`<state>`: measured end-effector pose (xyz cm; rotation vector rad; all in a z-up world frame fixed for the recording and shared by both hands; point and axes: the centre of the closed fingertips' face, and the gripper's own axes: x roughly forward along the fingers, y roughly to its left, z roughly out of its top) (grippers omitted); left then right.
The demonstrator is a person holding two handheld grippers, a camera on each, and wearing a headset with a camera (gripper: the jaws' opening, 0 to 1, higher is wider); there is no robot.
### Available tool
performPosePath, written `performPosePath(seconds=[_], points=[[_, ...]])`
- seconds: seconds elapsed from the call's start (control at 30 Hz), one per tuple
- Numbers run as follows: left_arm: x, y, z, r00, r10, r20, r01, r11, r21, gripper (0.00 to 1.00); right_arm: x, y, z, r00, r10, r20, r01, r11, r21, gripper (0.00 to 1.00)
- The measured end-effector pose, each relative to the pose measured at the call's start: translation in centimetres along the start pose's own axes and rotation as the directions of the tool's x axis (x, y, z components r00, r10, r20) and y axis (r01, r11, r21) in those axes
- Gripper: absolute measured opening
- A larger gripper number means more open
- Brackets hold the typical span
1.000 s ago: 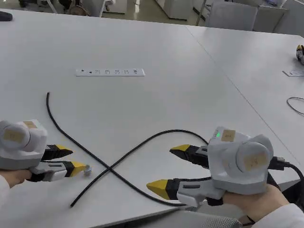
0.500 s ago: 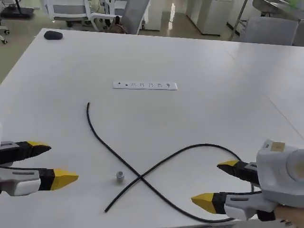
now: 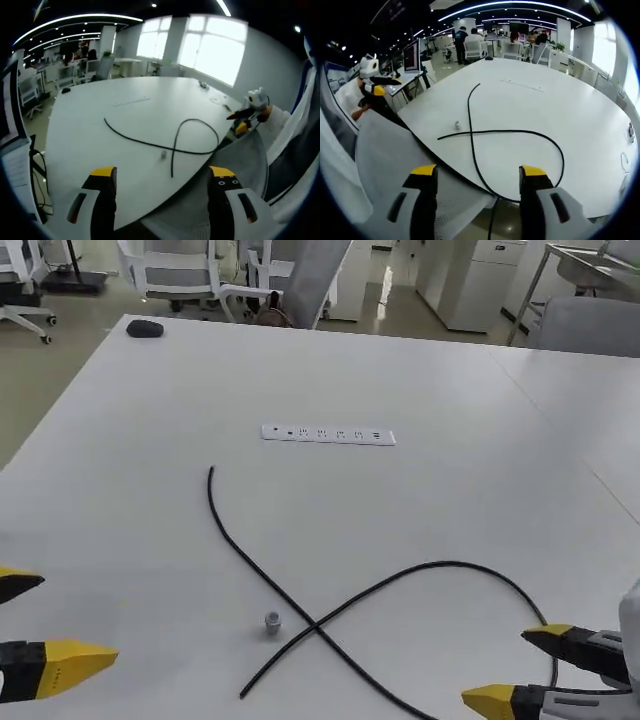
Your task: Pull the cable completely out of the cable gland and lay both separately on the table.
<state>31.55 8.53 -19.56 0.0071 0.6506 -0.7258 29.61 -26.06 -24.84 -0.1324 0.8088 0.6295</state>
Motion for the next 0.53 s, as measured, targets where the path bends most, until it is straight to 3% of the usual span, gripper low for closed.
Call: performPosePath(seconds=[0.23, 0.53], points=[[0.3, -0.9, -0.4, 0.9999, -0.005, -0.010, 0.005, 1.000, -0.021, 0.73, 0.5, 0.0, 0.4, 0.9998, 0.011, -0.015, -0.011, 1.000, -0.016, 0.69], [0.4, -1.1, -0.2, 0.9999, -0.010, -0.009, 0.010, 0.999, -0.036, 0.74, 0.7, -0.3, -0.1, 0.9990, 0.010, -0.043, -0.011, 1.000, -0.021, 0.68]])
